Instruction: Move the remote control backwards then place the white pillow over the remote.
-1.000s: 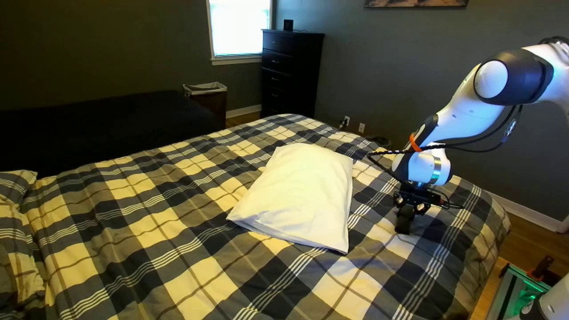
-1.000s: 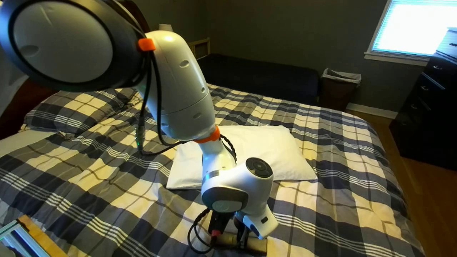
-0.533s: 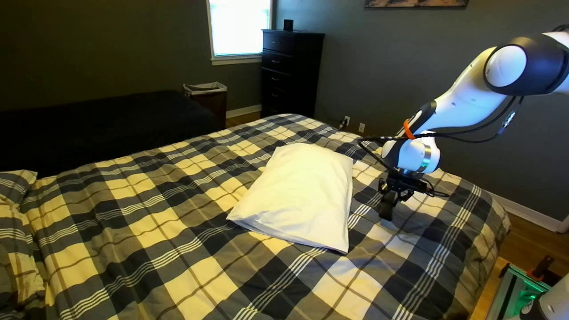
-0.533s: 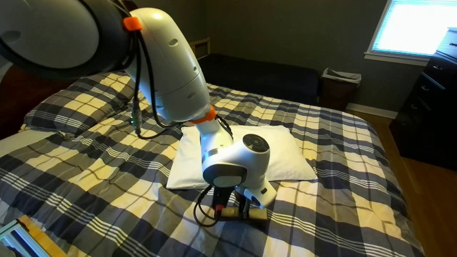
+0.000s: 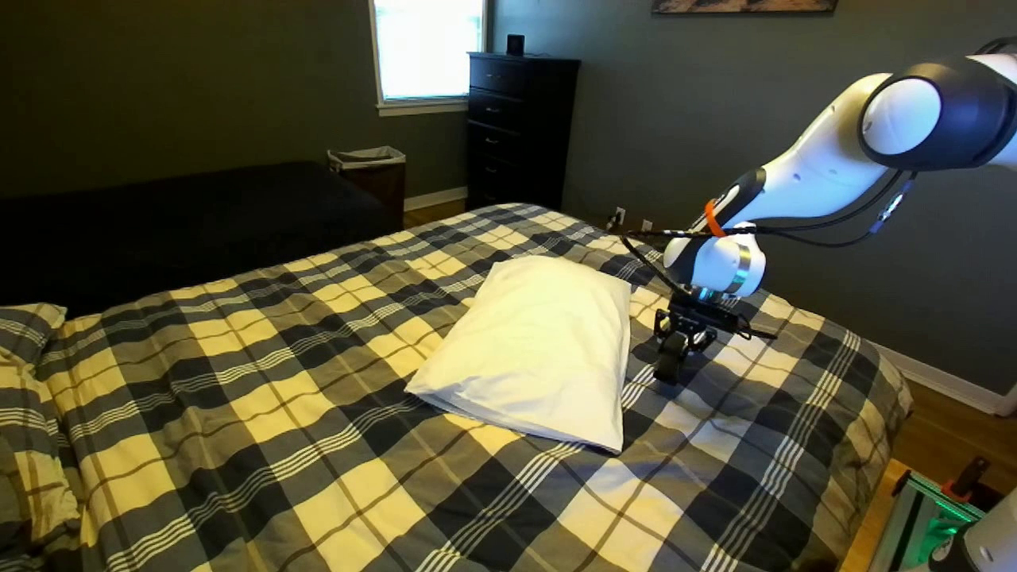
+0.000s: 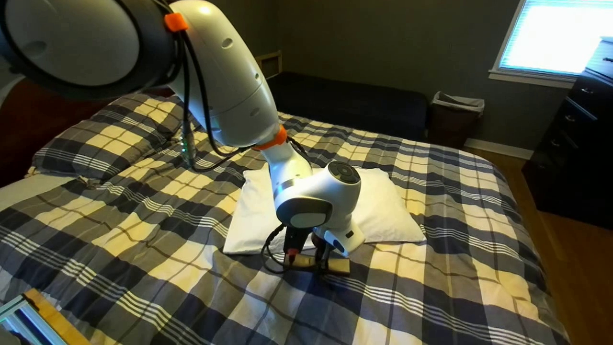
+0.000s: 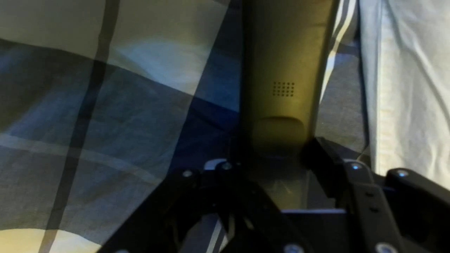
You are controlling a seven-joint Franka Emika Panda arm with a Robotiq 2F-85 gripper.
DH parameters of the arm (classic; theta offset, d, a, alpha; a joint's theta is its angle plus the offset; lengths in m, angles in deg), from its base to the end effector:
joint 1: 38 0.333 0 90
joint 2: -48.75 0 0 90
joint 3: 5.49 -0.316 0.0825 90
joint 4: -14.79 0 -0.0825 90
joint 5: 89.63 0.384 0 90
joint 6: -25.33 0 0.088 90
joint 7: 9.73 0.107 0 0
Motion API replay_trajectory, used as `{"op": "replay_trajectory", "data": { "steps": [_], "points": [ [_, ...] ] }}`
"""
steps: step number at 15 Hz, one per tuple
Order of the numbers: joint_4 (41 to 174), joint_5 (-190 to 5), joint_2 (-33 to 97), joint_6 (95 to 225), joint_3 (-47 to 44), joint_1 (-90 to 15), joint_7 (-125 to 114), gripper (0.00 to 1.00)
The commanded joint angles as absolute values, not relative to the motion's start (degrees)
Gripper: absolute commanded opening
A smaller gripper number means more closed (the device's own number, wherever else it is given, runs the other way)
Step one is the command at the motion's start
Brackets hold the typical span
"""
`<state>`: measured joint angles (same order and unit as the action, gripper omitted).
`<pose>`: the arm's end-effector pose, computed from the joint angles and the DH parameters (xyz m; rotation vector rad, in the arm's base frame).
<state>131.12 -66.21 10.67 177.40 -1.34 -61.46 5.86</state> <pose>0.5103 -0.2804 0.1101 -2.5537 1.5739 0.0255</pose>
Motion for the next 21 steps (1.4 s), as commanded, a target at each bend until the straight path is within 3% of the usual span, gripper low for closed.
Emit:
{"op": "replay_trajectory", "data": {
  "steps": [1,3,4,5,8,21],
  "points": [
    [129.26,-64.8,9.5,175.37,1.6,-58.56,10.32,0.28],
    [129.01,-64.96,8.92,175.82,2.73,-57.35,12.74,0.28],
    [128.81,-64.66,8.65,175.99,2.81,-57.17,13.38,0.78],
    [128.8,-64.43,8.72,175.91,2.66,-57.24,13.41,0.8],
    [129.44,-63.18,10.03,176.55,1.7,-58.03,12.17,0.99],
    [123.02,-64.16,12.32,180.54,-2.24,-56.9,-1.47,1.0]
  ]
}}
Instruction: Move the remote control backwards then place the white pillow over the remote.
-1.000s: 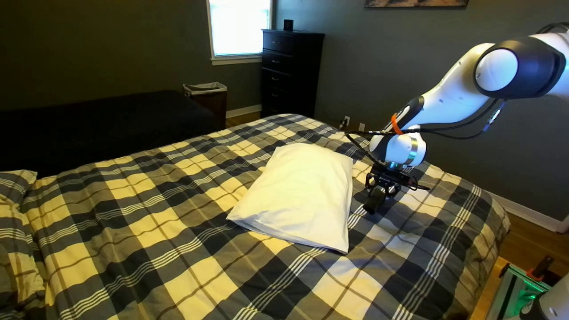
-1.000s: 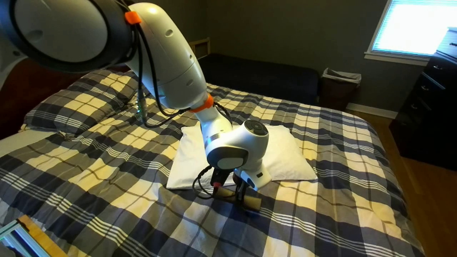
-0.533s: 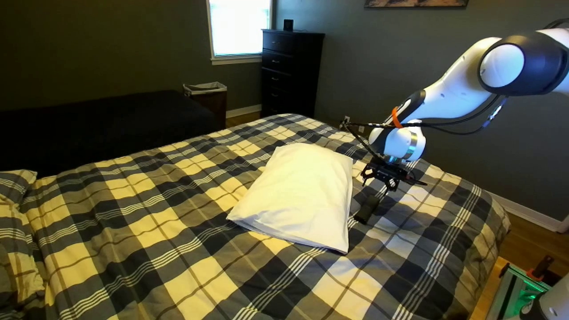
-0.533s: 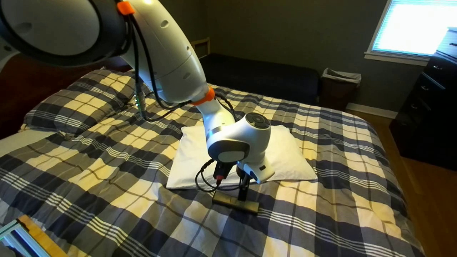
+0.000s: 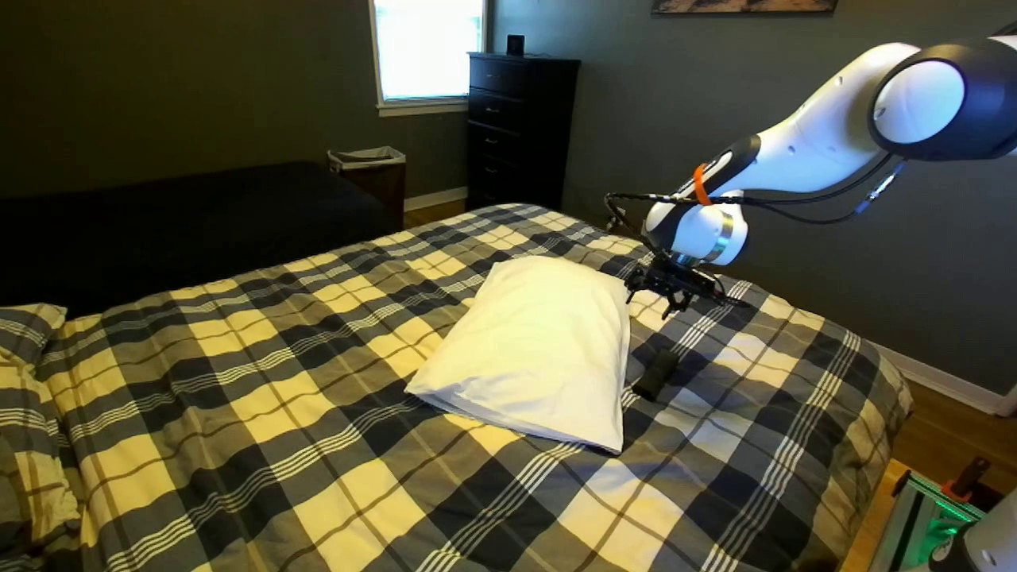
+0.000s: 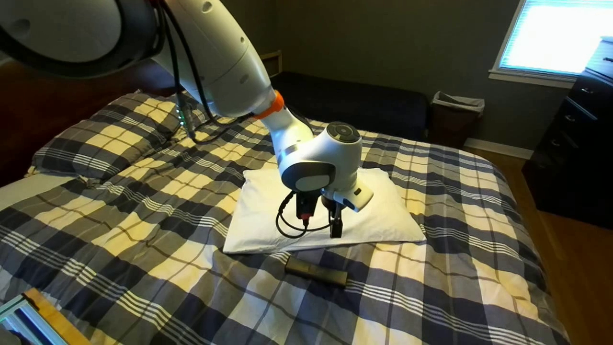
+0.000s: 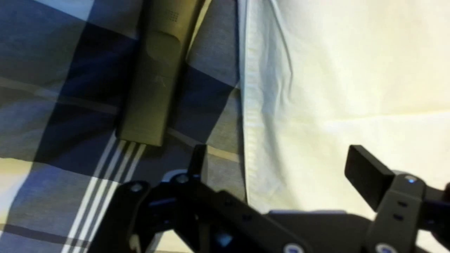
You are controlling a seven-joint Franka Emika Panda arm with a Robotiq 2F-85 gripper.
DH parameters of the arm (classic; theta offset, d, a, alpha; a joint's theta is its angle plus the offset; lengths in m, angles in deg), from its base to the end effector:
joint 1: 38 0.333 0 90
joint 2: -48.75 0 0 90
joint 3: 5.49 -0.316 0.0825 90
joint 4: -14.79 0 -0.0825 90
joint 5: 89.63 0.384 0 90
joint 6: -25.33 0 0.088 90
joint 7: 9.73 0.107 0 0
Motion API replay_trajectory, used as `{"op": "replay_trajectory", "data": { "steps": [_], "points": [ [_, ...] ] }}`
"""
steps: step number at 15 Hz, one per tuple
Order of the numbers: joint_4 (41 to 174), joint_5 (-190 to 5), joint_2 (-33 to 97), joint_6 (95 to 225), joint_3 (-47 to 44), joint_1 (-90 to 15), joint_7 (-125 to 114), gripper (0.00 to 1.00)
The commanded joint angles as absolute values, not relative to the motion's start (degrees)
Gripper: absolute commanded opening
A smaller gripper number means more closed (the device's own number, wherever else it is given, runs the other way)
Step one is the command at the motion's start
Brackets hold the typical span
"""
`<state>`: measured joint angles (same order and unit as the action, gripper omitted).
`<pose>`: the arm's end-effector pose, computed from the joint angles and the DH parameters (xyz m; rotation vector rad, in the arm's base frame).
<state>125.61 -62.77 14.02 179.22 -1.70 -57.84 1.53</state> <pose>0.5750 -0.2654 0.1820 -2.5871 1.4156 -0.2517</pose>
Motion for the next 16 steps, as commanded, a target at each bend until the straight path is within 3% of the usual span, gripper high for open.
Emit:
{"op": "replay_trajectory", "data": {
  "steps": [1,9,16],
  "points": [
    [122.17,-64.66,11.94,180.42,-2.27,-56.37,-1.98,1.0],
    [114.56,-69.8,4.57,174.98,-1.0,-53.03,-0.43,1.0],
    [110.25,-66.97,-1.8,175.68,-4.94,-57.3,-4.32,1.0]
  ]
}}
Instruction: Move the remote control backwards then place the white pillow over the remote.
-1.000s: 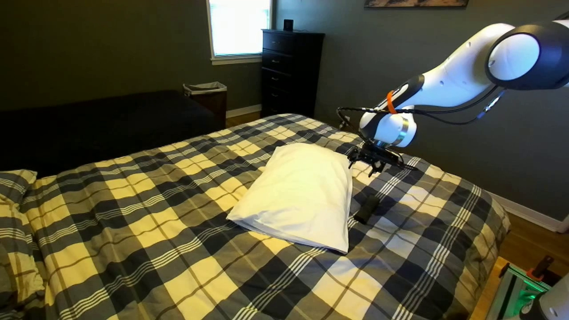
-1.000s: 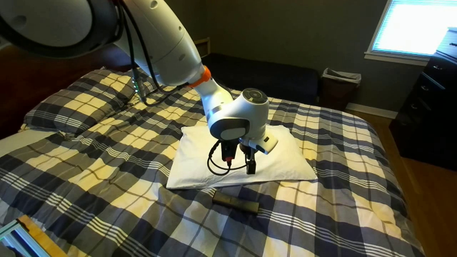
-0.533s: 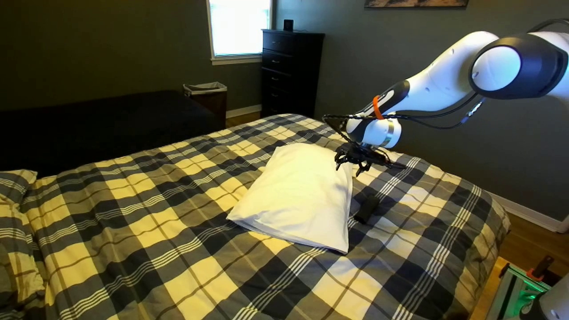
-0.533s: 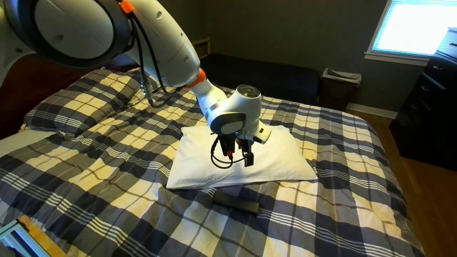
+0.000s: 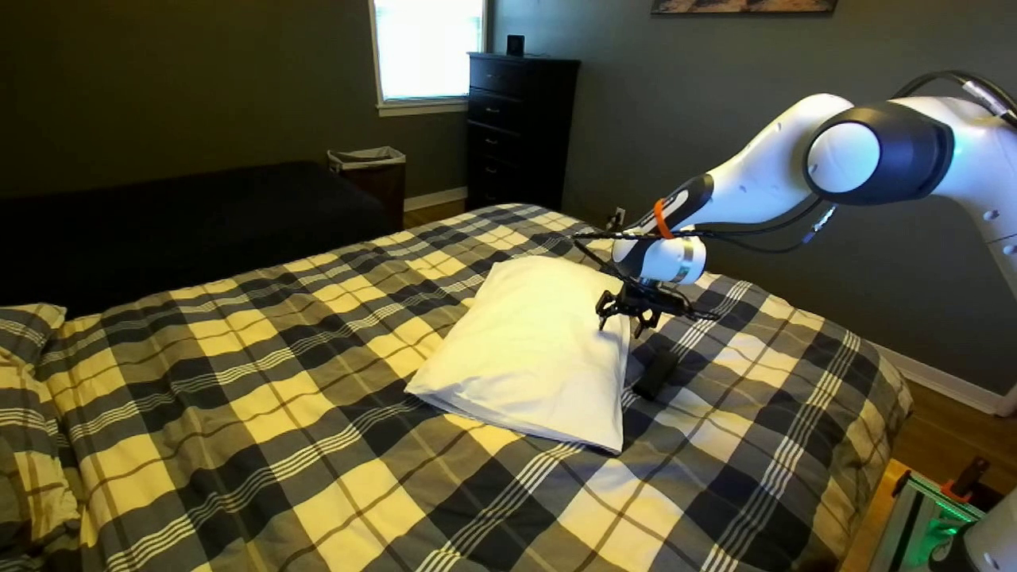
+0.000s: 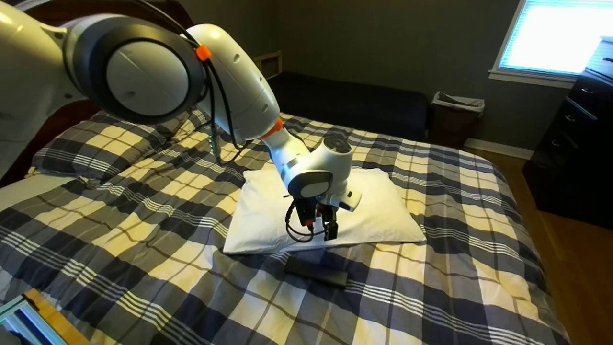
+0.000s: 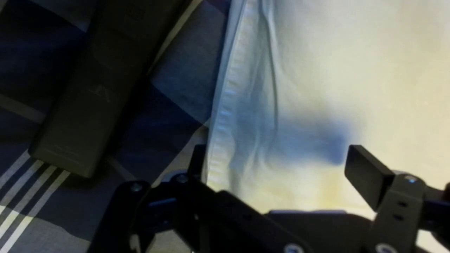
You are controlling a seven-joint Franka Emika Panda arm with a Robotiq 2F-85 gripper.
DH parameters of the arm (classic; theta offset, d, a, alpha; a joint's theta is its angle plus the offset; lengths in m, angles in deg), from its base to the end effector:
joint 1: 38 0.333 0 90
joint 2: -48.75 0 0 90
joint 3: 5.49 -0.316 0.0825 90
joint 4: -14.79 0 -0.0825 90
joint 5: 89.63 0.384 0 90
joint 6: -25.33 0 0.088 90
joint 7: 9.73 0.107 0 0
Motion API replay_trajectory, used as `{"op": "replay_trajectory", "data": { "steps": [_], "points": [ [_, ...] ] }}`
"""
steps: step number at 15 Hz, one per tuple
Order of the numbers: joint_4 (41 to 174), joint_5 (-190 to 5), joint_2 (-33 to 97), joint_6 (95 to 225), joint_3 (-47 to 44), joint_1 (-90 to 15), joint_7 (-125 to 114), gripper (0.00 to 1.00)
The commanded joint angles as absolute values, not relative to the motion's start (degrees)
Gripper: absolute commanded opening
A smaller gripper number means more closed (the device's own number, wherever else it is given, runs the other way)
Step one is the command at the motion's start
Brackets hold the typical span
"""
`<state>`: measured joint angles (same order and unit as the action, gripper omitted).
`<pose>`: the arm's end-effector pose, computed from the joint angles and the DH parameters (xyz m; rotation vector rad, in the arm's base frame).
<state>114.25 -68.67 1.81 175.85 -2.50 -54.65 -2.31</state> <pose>0.6223 -0.2284 0.1139 -2.7764 1.1197 -0.1381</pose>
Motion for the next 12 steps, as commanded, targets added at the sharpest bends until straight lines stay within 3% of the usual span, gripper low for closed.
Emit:
{"op": "replay_trajectory", "data": {
  "steps": [1,2,4,12],
  "points": [
    [109.3,-66.22,-2.75,175.48,-5.9,-58.18,-4.78,1.0],
    [108.34,-65.73,-3.47,174.81,-6.38,-58.72,-4.71,1.0],
    [106.52,-64.83,-5.14,174.16,-7.39,-59.77,-4.85,0.74],
    [103.29,-61.98,-7.62,173.21,-10.74,-62.63,-6.03,0.12]
  ]
}}
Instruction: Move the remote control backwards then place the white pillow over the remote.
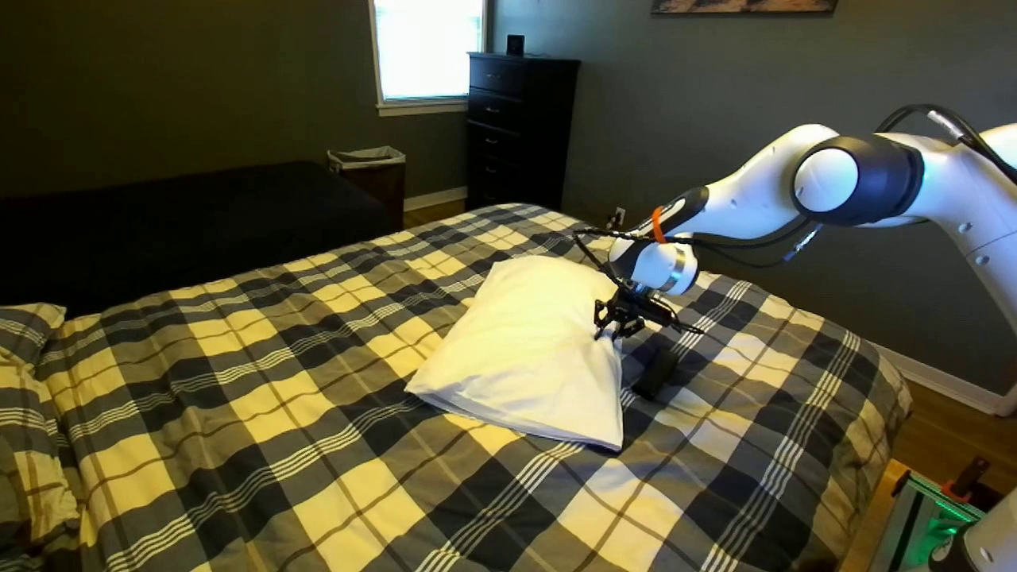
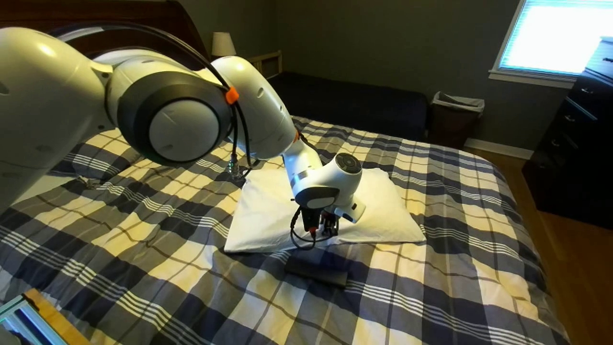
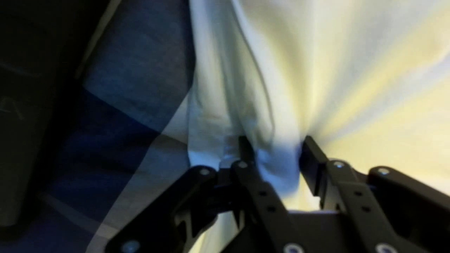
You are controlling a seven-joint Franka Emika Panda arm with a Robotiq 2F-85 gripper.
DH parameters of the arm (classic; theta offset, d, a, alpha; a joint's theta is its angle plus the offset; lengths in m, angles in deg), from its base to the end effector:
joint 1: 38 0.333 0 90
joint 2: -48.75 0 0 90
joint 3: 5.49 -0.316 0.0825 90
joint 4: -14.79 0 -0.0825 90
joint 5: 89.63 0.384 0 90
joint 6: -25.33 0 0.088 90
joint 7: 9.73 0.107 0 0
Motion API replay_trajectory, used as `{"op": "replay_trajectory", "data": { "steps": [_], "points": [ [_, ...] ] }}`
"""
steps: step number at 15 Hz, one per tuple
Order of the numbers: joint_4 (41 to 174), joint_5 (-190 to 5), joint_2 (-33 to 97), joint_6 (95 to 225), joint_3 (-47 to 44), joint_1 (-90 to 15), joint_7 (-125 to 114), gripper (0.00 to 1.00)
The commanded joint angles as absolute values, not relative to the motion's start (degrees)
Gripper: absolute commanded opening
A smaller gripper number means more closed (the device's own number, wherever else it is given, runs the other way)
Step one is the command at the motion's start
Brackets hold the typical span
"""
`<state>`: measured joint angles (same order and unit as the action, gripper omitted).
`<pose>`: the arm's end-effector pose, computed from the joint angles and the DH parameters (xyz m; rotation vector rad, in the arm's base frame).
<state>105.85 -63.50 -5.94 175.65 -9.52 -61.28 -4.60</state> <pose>0.6407 -0.2406 0.0770 -2.6008 1.1734 -0.1555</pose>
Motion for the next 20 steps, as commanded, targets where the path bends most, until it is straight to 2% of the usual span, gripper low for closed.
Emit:
{"op": "replay_trajectory", "data": {
  "steps": [1,3,5,6,20],
  "points": [
    [103.85,-61.85,-7.01,172.76,-10.76,-62.79,-5.93,0.05],
    [105.29,-61.75,-5.18,171.41,-10.31,-62.96,-5.79,0.0],
    [107.36,-61.34,-2.95,170.51,-9.92,-63.34,-5.63,0.03],
    [108.03,-61.21,-2.18,170.13,-9.56,-63.34,-5.47,0.01],
    [124.87,-52.77,13.49,171.02,-4.39,-63.13,-3.38,0.03]
  ]
}}
